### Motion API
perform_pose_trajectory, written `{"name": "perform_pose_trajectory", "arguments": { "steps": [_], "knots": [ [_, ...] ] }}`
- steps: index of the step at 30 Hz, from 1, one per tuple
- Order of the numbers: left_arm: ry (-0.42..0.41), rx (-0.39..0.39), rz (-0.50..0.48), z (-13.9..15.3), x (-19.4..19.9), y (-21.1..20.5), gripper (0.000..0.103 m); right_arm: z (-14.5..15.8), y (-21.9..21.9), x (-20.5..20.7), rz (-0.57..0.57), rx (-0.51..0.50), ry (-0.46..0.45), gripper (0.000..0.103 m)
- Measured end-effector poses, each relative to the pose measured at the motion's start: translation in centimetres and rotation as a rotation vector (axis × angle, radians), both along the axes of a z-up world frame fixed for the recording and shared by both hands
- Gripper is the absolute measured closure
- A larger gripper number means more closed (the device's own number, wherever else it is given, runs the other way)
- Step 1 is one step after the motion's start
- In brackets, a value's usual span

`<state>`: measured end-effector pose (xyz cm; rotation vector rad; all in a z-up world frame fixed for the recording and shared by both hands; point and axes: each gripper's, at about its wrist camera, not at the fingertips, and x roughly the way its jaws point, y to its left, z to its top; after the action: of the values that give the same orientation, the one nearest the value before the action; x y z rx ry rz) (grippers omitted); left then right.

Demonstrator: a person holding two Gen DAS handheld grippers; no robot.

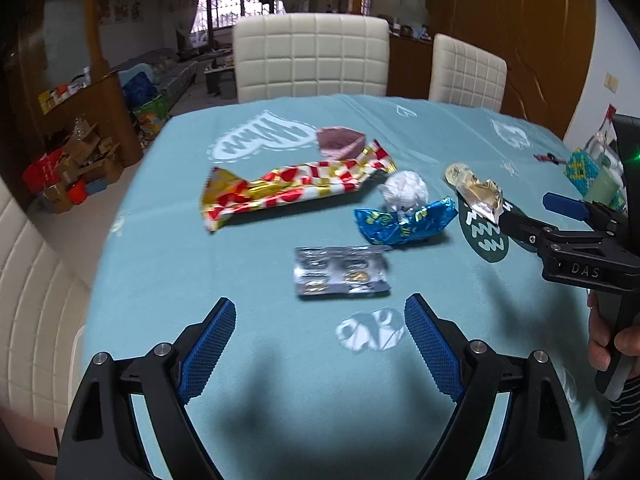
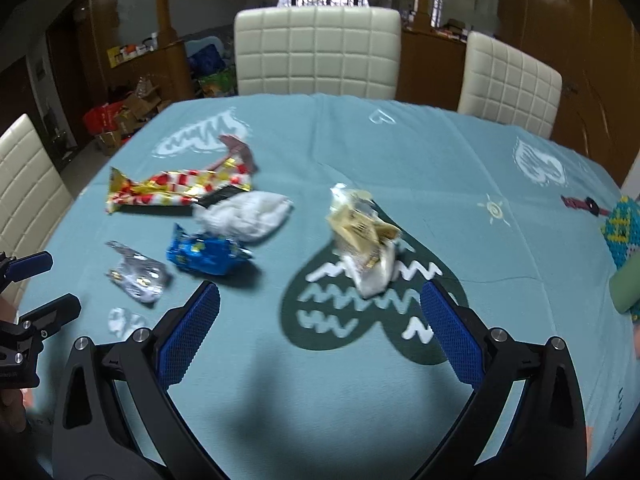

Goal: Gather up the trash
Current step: 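Grasp the beige snack wrapper with right gripper while left grasps the pill blister pack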

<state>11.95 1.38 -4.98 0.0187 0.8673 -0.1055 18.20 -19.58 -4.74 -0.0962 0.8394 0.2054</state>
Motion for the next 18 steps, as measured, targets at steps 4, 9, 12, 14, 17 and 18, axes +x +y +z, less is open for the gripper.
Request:
{"name": "perform_pose_trajectory", "arguments": {
  "steps": [4,9,12,14,17,18],
  "knots": [
    [0.049,0.028,-0.022,-1.5,2.3,-2.1,0.019,-1.5,-1.7,2.1,-0.024,0.002,0.034,0.004],
    [0.092,0.060,-0.013,-3.2,4.6,-3.3,0.019,-3.1,-2.4,4.4,-0.031,0.006,0.071,0.006],
    [0.099,0.058,-0.001,-3.8,5.1,-3.3,0.019,-4.1,-2.3,5.3,-0.025,0.021,0.105,0.030],
    [0.102,0.053,0.004,-4.1,5.3,-3.0,0.021,-4.4,-2.2,5.5,-0.028,0.019,0.102,0.050],
    [0.099,0.053,0.002,-4.1,5.4,-2.7,0.031,-4.3,-1.9,5.4,-0.010,0.015,0.100,0.072],
    [0.098,0.043,0.000,-4.0,5.4,-2.6,0.032,-4.3,-1.8,5.2,-0.010,0.024,0.101,0.074]
  ]
}}
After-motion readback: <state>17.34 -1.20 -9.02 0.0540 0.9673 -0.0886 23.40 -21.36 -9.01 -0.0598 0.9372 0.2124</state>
